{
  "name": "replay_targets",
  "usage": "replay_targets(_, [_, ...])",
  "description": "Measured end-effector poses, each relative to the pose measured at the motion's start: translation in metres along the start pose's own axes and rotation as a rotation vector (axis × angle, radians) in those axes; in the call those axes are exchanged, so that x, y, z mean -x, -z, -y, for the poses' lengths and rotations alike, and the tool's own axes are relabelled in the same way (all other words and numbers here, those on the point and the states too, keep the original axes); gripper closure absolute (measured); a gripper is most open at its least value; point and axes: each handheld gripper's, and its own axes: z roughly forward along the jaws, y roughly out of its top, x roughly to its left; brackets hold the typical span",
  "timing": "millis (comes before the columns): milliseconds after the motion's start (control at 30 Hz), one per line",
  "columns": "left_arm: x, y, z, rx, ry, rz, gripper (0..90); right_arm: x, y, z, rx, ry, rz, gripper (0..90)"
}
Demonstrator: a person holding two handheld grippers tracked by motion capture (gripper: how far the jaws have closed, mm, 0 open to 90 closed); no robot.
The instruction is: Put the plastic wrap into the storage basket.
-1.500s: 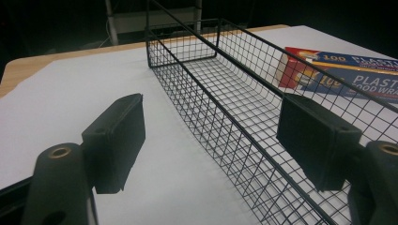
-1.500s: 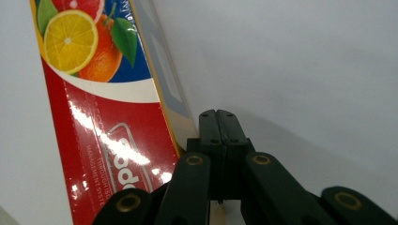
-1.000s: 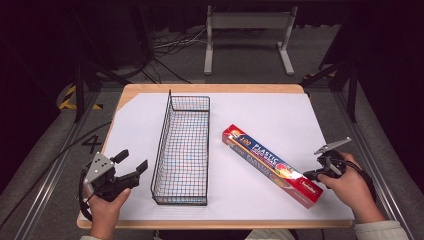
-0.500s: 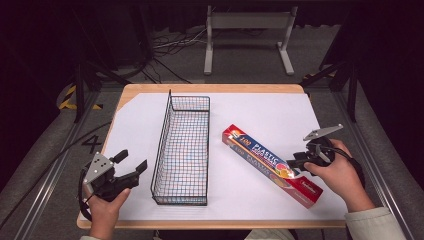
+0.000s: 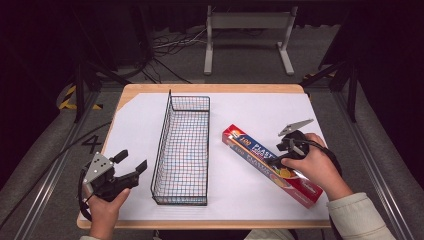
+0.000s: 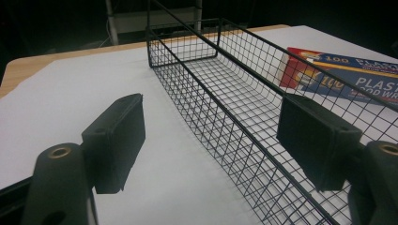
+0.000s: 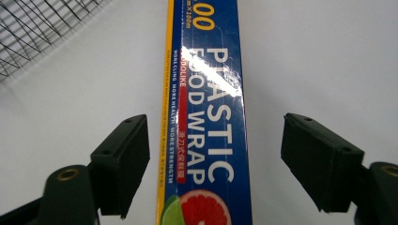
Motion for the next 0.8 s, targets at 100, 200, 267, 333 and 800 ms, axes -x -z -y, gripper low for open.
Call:
replay_targets(100, [0.000,0.000,0.000,0.001,0.002,-0.001,24.3,0.001,-0.012,-0.002,-0.036,0.006,-0.009,19.2])
replay_targets(200, [-0.001,0.000,0.000,0.001,0.002,0.000,24.3,-0.001,-0.023,-0.003,-0.062,0.006,-0.013,18.2])
replay_targets(267, [-0.001,0.000,0.000,0.002,0.002,0.000,24.3,-0.001,-0.028,-0.003,-0.078,0.010,-0.013,18.2])
replay_targets(333, [-0.001,0.000,0.000,0.002,0.002,-0.001,24.3,-0.001,-0.032,-0.002,-0.099,0.014,-0.013,18.3])
replay_targets(800, [0.000,0.000,0.000,-0.001,-0.002,-0.003,24.3,-0.005,-0.046,0.002,-0.245,0.038,0.000,36.0])
